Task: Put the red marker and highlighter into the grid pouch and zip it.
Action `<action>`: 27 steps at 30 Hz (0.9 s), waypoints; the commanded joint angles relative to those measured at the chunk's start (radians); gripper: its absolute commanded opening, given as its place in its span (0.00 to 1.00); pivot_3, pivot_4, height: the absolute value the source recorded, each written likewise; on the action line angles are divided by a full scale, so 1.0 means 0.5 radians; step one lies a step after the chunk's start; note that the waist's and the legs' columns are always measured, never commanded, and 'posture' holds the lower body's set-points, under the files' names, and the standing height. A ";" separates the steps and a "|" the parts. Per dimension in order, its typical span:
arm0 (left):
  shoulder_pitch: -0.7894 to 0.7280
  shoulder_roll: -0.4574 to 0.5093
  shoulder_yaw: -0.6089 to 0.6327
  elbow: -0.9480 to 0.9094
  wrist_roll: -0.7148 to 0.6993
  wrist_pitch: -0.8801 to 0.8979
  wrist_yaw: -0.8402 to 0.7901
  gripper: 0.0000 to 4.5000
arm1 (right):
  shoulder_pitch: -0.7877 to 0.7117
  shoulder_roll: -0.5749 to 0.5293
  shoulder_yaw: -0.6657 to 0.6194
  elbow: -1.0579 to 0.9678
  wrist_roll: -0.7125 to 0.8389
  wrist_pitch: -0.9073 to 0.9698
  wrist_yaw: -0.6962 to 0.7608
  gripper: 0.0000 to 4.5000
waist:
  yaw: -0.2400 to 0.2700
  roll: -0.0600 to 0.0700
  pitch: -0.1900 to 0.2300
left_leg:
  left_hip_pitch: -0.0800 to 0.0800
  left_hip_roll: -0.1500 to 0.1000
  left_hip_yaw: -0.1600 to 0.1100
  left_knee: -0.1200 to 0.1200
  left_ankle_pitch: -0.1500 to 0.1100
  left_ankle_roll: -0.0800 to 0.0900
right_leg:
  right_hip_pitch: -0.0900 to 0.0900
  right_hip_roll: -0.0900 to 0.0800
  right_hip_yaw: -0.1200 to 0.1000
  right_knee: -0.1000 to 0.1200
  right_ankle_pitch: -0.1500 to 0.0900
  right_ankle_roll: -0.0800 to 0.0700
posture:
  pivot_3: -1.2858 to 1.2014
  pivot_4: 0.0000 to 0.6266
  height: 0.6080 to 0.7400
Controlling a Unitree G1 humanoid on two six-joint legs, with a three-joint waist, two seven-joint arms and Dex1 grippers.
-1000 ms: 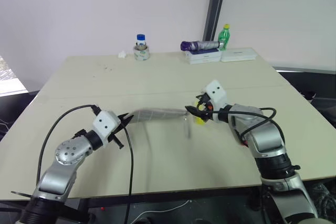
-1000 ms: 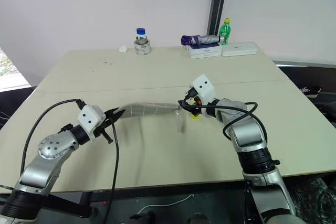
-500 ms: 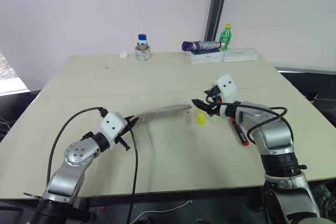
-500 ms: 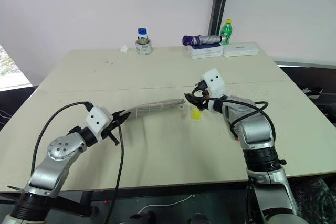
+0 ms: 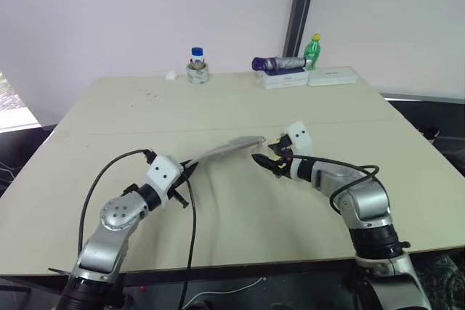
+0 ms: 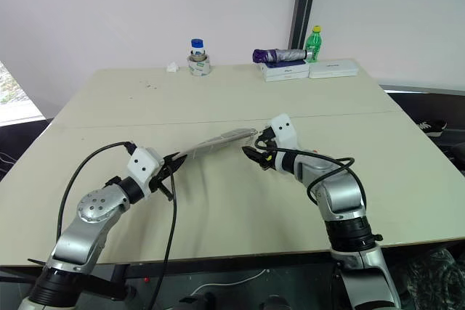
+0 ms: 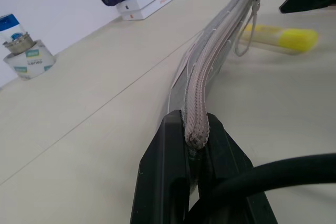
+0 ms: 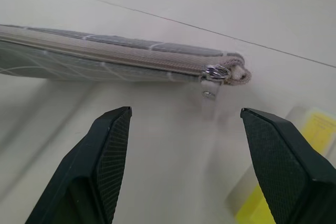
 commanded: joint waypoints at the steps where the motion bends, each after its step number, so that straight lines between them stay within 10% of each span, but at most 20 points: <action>1: -0.027 -0.004 0.011 -0.095 -0.010 0.001 0.001 0.00 | -0.097 0.028 -0.004 0.071 -0.026 -0.107 -0.039 0.76 | 0.000 0.000 0.000 | 0.000 0.000 0.000 0.000 0.000 0.000 | 0.000 0.000 0.000 0.000 0.000 0.000 | 0.52 0.24 1.00; 8: -0.026 -0.016 0.013 -0.128 -0.011 0.026 -0.001 0.00 | -0.157 0.065 0.016 0.228 -0.047 -0.213 -0.045 0.71 | -0.003 0.000 0.000 | 0.000 0.000 0.000 -0.001 0.000 0.000 | -0.001 0.000 0.000 0.000 0.000 0.000 | 0.52 0.24 1.00; 15: -0.023 -0.018 0.010 -0.128 0.004 0.034 0.008 0.00 | -0.141 0.067 0.074 0.148 -0.036 -0.205 -0.002 0.01 | -0.002 0.000 0.000 | 0.000 0.000 0.000 0.000 0.000 0.000 | -0.001 0.000 0.000 0.000 0.000 0.000 | 0.52 0.24 1.00; 27: -0.063 -0.131 -0.076 -0.102 0.091 0.064 0.079 0.00 | -0.112 0.074 0.382 -0.300 0.012 -0.035 0.157 0.01 | -0.001 0.000 0.000 | 0.000 0.000 0.000 -0.001 0.000 0.000 | -0.001 0.000 0.000 0.000 0.000 0.000 | 0.52 0.24 1.00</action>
